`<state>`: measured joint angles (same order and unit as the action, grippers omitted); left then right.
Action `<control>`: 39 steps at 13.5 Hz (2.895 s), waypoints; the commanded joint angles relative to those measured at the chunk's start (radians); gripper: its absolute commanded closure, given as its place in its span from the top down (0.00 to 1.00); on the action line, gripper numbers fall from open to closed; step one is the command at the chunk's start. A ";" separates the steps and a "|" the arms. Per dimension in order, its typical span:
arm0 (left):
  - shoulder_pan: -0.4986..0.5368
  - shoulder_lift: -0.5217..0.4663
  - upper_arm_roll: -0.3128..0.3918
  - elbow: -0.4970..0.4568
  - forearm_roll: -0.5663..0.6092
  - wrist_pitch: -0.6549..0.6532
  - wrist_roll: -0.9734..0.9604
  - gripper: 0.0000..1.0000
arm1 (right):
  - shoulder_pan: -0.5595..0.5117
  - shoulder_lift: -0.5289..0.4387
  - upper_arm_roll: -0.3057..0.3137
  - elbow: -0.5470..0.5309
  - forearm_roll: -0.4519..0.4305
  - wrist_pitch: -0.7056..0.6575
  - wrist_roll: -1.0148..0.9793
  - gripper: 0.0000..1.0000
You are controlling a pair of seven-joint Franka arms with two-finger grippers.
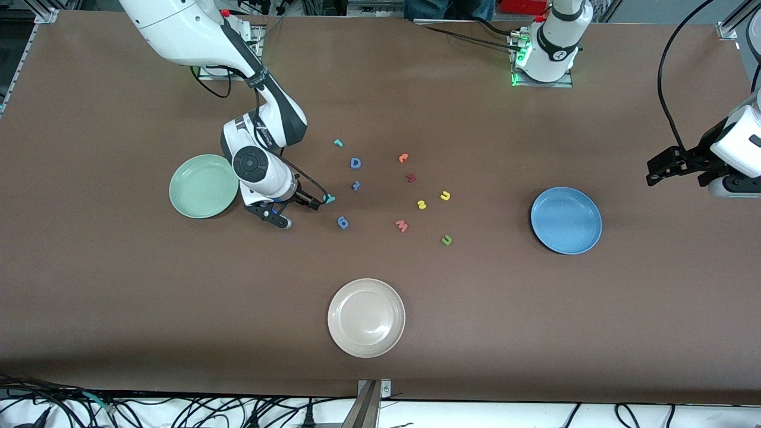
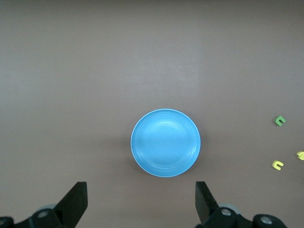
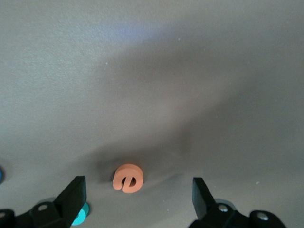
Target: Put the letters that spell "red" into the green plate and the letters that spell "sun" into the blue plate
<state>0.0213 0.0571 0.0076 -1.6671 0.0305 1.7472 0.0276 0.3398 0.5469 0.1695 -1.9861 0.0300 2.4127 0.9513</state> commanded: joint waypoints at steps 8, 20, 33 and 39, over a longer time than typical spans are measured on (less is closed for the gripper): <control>-0.001 0.010 -0.003 0.026 0.016 -0.020 0.002 1.00 | 0.019 0.042 0.016 0.041 0.021 -0.004 0.063 0.83; -0.001 0.012 -0.009 0.027 0.016 -0.020 0.002 1.00 | 0.005 0.042 0.010 0.035 0.011 -0.006 0.015 0.64; -0.003 0.044 -0.011 0.023 0.016 -0.032 0.015 1.00 | 0.001 0.038 -0.012 0.033 0.008 -0.041 -0.014 0.02; -0.004 0.182 -0.151 0.030 -0.027 -0.022 -0.001 1.00 | -0.002 -0.025 -0.044 0.123 0.008 -0.241 -0.025 0.02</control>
<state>0.0186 0.1566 -0.0827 -1.6696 0.0203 1.7326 0.0277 0.3441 0.5625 0.1460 -1.9174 0.0340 2.2957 0.9541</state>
